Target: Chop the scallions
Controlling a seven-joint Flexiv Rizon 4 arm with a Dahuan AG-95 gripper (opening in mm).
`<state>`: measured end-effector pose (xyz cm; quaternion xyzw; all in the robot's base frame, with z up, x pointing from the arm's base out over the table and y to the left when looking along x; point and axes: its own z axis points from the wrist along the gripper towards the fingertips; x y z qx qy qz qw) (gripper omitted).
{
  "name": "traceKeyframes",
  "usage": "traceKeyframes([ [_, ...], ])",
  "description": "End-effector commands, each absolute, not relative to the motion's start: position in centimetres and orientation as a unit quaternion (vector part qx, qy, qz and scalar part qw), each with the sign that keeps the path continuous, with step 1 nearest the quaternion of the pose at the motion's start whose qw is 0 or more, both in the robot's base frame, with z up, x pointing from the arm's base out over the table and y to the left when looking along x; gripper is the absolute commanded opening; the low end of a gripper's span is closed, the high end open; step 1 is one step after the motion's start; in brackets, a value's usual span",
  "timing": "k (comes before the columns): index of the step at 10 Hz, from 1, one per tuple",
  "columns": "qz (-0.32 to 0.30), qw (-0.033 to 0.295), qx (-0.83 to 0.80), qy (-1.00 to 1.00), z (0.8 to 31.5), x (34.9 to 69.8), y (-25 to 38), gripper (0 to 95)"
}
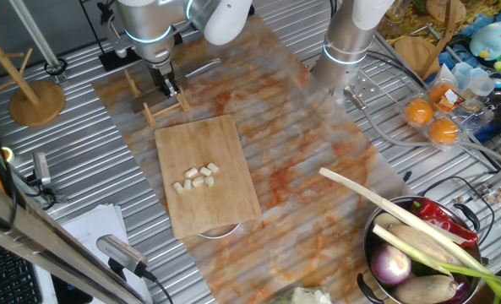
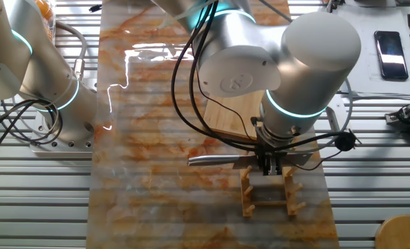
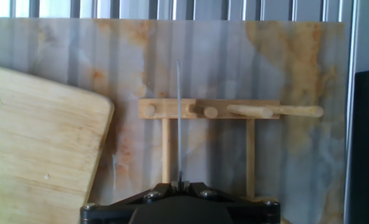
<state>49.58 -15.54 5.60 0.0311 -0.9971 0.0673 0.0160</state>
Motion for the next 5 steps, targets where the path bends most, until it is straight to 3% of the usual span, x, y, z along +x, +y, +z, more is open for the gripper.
traceKeyframes([
  [1,0.071,0.004,0.032,-0.997,5.36,49.65,-15.64,0.0],
  [5,0.074,-0.009,0.033,-0.997,5.49,49.95,-15.7,0.0],
])
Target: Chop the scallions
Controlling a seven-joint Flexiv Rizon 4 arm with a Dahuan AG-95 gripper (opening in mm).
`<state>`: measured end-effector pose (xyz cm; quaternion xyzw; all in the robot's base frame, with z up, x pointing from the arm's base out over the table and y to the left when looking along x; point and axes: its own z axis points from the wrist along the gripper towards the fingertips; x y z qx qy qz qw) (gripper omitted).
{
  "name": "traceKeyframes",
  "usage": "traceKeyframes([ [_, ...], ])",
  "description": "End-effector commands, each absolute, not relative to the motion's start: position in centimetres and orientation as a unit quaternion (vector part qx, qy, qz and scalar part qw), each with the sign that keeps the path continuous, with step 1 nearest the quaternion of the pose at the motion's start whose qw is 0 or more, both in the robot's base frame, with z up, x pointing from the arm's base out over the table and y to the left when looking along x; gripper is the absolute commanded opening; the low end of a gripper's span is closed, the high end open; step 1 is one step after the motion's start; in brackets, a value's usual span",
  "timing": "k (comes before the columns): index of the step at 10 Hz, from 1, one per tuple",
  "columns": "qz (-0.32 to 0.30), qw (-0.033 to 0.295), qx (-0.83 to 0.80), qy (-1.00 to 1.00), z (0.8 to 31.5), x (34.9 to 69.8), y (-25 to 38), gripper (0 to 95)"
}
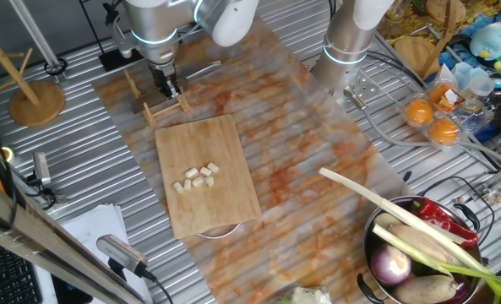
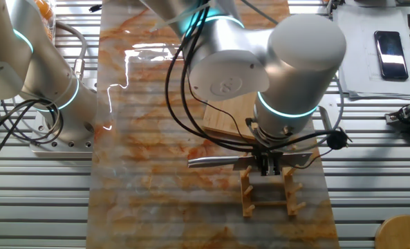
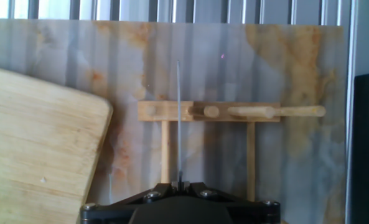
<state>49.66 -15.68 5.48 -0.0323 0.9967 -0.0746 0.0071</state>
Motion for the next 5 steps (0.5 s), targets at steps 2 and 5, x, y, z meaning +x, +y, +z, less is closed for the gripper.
traceKeyframes([
  [2,-0.073,0.011,-0.032,0.997,5.46,50.24,-15.7,0.0],
  [5,-0.073,0.01,-0.034,0.997,5.22,50.65,-15.72,0.0],
])
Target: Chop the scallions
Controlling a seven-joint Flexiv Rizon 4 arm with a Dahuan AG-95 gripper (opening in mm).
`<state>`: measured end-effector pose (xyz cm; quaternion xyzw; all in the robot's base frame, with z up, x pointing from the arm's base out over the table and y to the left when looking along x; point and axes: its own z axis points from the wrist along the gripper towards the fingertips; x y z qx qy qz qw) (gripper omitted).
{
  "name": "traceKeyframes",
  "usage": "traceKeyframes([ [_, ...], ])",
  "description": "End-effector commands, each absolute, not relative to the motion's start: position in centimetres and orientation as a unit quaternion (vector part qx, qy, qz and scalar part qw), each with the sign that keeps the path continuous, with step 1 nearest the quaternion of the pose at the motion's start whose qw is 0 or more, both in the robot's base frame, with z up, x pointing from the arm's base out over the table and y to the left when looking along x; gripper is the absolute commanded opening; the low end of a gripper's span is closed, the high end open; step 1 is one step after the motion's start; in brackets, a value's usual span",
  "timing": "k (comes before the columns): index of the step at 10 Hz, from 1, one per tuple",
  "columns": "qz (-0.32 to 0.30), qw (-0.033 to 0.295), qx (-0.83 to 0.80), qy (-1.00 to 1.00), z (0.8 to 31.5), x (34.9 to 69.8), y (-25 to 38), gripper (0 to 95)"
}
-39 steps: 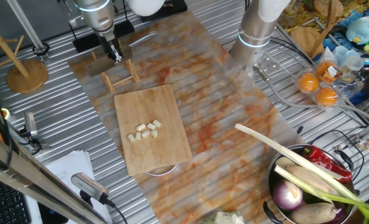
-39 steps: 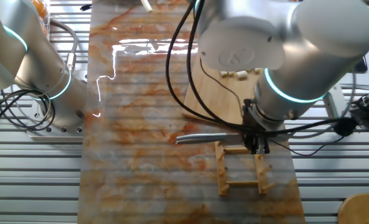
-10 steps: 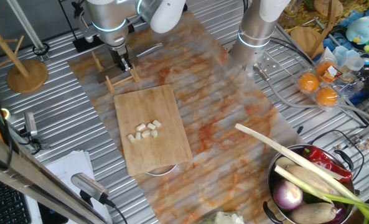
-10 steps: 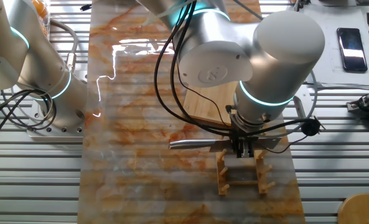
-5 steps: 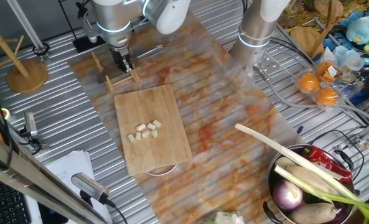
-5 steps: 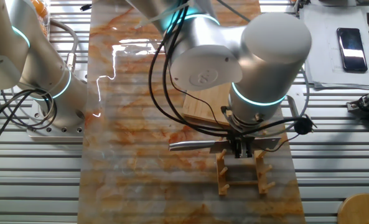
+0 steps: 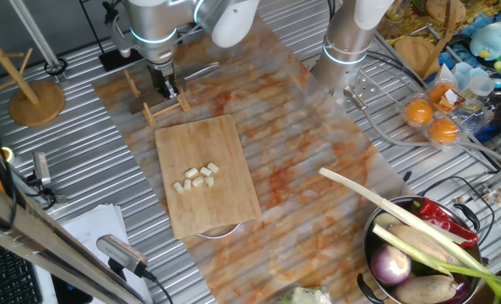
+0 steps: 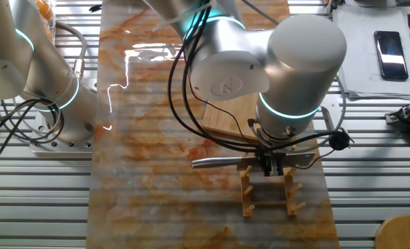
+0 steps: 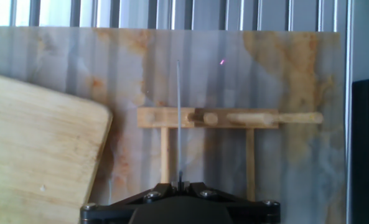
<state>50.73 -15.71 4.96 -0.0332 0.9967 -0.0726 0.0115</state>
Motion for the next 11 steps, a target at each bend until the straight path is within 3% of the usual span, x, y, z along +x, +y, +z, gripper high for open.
traceKeyframes([
  [1,-0.073,0.009,-0.035,0.997,5.3,50.8,-15.7,0.0],
  [3,-0.073,0.007,-0.037,0.997,5.3,50.9,-15.7,0.0],
  [4,-0.073,0.006,-0.04,0.997,5.1,50.9,-15.7,19.0],
  [8,-0.073,0.007,-0.047,0.996,5.2,50.9,-16.1,19.0],
  [11,-0.068,0.006,-0.056,0.996,7.4,51.4,-16.4,19.0],
])
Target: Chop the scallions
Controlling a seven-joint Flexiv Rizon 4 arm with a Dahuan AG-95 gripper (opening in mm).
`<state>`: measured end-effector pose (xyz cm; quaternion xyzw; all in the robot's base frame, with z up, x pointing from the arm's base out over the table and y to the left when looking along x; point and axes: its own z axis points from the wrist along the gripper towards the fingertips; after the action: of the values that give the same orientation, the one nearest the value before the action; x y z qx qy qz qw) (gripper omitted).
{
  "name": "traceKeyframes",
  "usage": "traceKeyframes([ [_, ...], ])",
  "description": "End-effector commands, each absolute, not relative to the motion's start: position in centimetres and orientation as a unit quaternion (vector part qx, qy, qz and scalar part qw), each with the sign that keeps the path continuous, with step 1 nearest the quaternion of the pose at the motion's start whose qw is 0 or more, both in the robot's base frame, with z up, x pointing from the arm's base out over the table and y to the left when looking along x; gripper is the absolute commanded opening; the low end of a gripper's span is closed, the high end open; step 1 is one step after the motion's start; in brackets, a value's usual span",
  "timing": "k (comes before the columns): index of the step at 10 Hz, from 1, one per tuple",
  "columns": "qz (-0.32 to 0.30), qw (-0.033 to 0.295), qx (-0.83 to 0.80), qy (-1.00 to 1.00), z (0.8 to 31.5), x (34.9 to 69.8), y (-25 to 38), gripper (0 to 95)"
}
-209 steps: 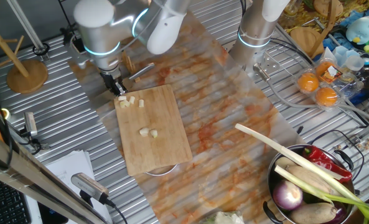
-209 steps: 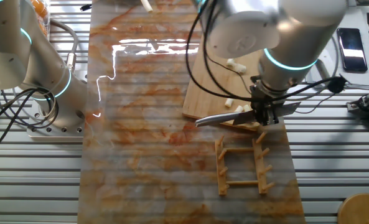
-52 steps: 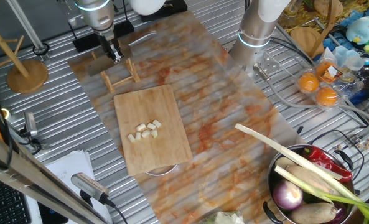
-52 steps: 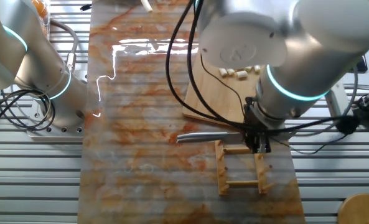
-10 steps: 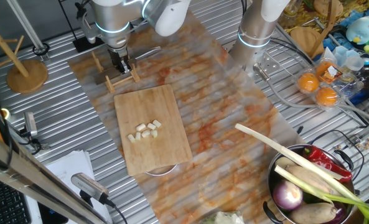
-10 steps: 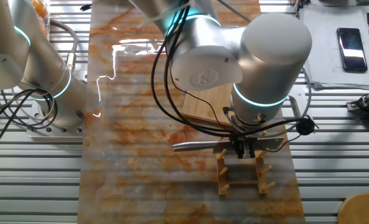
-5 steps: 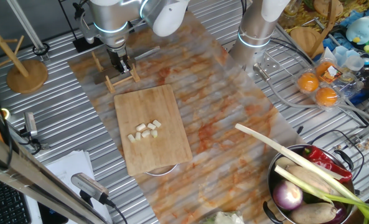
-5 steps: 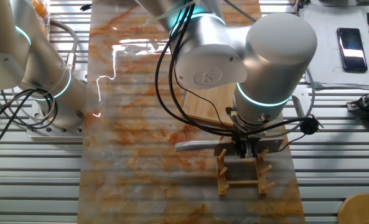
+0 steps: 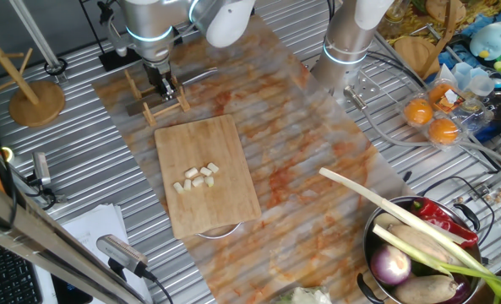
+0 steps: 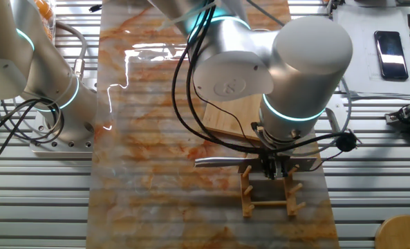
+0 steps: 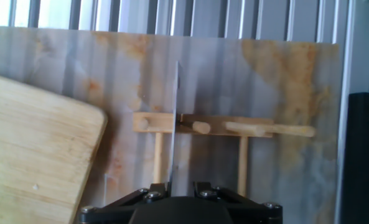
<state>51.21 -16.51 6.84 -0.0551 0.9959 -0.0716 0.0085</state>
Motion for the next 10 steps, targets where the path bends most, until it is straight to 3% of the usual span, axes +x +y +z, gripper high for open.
traceKeyframes([
  [1,-0.066,0.006,-0.057,0.996,8.1,51.8,-16.2,19.0],
  [10,-0.037,0.007,-0.054,0.998,11.5,54.4,-14.7,19.0],
])
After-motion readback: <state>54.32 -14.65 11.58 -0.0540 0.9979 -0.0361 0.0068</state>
